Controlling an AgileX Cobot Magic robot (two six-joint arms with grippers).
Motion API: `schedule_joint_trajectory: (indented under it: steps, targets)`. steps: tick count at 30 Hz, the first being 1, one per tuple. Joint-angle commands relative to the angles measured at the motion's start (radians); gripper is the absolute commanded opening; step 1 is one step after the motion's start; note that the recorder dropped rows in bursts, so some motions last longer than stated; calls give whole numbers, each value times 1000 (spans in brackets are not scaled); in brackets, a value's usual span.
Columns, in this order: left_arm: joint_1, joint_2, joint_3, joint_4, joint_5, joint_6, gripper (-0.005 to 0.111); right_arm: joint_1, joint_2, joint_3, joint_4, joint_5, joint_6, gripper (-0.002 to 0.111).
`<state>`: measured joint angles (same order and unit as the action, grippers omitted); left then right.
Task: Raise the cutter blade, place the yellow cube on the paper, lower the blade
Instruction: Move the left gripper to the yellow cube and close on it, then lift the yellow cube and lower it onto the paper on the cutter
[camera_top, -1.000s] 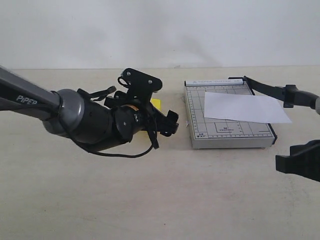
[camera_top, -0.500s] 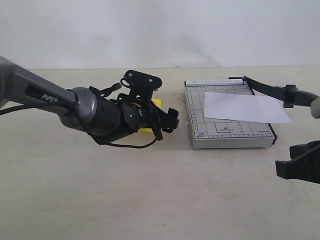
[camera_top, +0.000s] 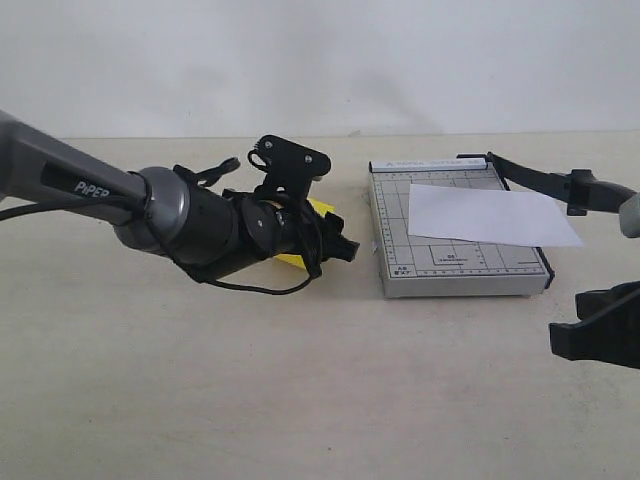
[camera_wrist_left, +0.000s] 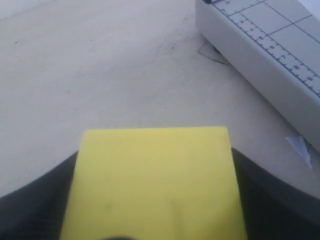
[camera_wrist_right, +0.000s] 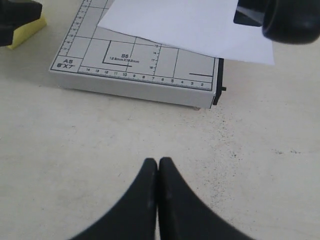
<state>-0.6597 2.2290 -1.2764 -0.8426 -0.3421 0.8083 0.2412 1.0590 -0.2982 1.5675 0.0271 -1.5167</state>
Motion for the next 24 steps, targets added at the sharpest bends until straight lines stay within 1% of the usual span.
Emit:
schedule_joint_trajectory:
  steps: [1,4,7,9,12,14,15,18,20,24]
  targets:
    - [1,-103,-4,-101,84,96,5,-2,-2,-4,-5,7,-9,0]
    - [1,-187,-4,-121,195,151,5,-2,-2,-4,-5,7,-9,0]
    - [1,-267,-4,-104,409,197,5,-2,-2,-4,-5,7,-9,0]
    - [1,-313,-4,-56,567,193,5,-2,-2,-4,-5,7,-9,0]
    - [1,-354,-4,10,720,141,5,-2,-2,-4,-5,7,-9,0]
    - [1,-363,-4,30,759,81,5,-2,-2,-4,-5,7,-9,0]
    - [1,-363,-4,30,757,68,5,-2,-2,-4,-5,6,-9,0]
    - [-14,-327,-40,16,653,67,5,-2,-2,-4,-5,-4,-9,0]
    - [-26,-274,-121,16,611,67,5,-2,-2,-4,-5,-16,-9,0]
    - [-64,-114,-413,18,626,67,5,-2,-2,-4,-5,-41,-9,0]
